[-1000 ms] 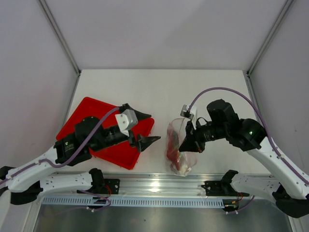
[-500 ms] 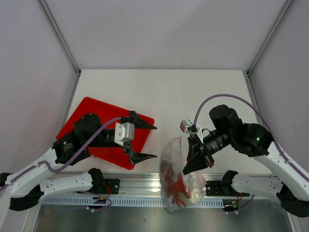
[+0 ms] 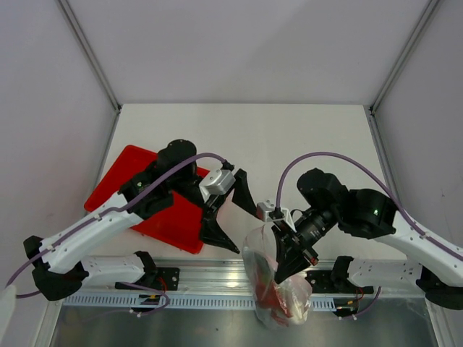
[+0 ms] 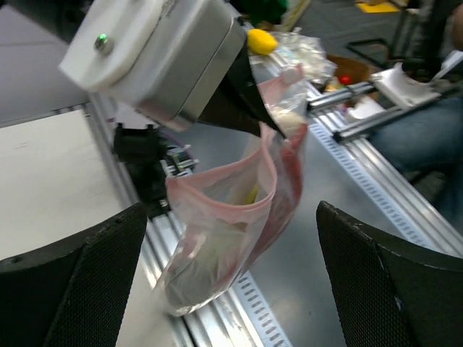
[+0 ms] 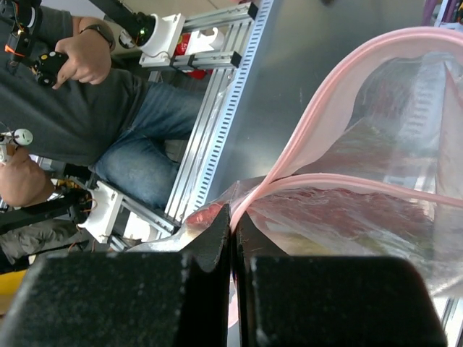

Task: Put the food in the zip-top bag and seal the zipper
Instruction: Adjust the zipper food storage bag at the center of the board.

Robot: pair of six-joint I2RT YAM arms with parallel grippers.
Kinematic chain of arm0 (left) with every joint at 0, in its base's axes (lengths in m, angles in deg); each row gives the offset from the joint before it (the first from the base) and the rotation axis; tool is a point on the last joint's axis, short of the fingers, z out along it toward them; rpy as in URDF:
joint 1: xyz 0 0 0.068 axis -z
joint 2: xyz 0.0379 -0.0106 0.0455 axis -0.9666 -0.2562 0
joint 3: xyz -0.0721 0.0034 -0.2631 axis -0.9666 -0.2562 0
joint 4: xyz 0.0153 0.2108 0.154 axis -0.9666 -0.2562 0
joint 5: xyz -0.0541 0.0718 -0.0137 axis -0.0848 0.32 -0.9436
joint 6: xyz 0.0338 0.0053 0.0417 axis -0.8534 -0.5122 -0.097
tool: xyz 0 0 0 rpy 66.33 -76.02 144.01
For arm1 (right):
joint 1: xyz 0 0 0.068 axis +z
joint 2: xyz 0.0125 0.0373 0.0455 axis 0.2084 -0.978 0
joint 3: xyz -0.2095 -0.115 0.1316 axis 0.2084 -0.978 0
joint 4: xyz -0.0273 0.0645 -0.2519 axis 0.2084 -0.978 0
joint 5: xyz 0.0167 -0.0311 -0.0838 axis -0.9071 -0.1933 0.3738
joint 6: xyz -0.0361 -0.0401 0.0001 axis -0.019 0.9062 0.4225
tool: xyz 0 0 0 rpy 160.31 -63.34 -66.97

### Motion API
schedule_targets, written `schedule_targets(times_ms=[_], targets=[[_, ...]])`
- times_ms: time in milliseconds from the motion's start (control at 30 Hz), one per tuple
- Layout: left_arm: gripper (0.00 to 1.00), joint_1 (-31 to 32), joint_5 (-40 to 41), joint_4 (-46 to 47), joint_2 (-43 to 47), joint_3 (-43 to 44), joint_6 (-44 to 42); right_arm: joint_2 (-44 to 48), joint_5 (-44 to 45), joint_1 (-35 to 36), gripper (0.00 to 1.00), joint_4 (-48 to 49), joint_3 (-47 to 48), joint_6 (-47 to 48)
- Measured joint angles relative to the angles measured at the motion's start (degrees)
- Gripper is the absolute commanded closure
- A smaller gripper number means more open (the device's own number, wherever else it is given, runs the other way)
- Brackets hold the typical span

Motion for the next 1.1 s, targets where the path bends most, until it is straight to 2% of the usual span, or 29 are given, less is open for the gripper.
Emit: schedule_targets(times_ms=[133,233,567,667,733,767,833,867,933,967,1033,1067,1100], targets=[[0.01,0.1,-6.4,1.3,-2.0,0.0,2.6,-0.9,0.7,1.2,1.00,0.0,0.0,-0.1],[0.01,0.3,-8.2,3.0,-2.6,-0.6,4.3,-1.3,0.8,1.7,1.00,0.2,0.0,-0.1],[0.00,3.9,-8.9,6.9,-4.3,-2.5,7.3,-4.9,4.9,3.4,1.00,0.1,1.7,0.4],[0.03,4.6,-8.3,7.2,-4.5,-3.5,7.5,-5.1,7.5,3.4,1.00,0.3,2.3,0.5],[0.10,4.7,-7.7,7.3,-4.4,-4.3,7.8,-5.1,8.9,3.3,1.00,0.5,2.3,0.5],[0.20,4.7,-7.2,7.3,-4.4,-4.9,7.9,-5.0,9.5,3.3,1.00,0.5,2.3,0.4],[0.33,4.7,-6.0,7.1,-4.4,-5.8,8.2,-4.8,10.7,3.2,1.00,0.5,2.3,0.3],[0.48,4.7,-5.1,7.0,-4.4,-6.2,8.3,-4.5,11.2,3.1,1.00,0.7,2.3,0.3],[0.64,4.7,-3.3,6.4,-4.5,-6.5,8.7,-3.8,11.8,2.9,1.00,0.9,2.3,0.1],[0.77,4.7,-2.3,6.1,-4.5,-6.6,8.8,-3.4,12.1,2.7,1.00,0.9,2.3,0.0],[0.88,4.6,-0.2,5.7,-4.5,-6.6,8.9,-2.9,12.3,2.6,1.00,0.9,2.3,-0.1],[0.99,4.6,0.7,5.4,-4.5,-6.6,8.9,-2.7,12.7,2.6,1.00,0.9,2.3,-0.2],[0.99,4.6,1.6,5.2,-4.6,-6.6,9.1,-2.6,13.1,2.5,0.88,0.9,2.3,-0.2]])
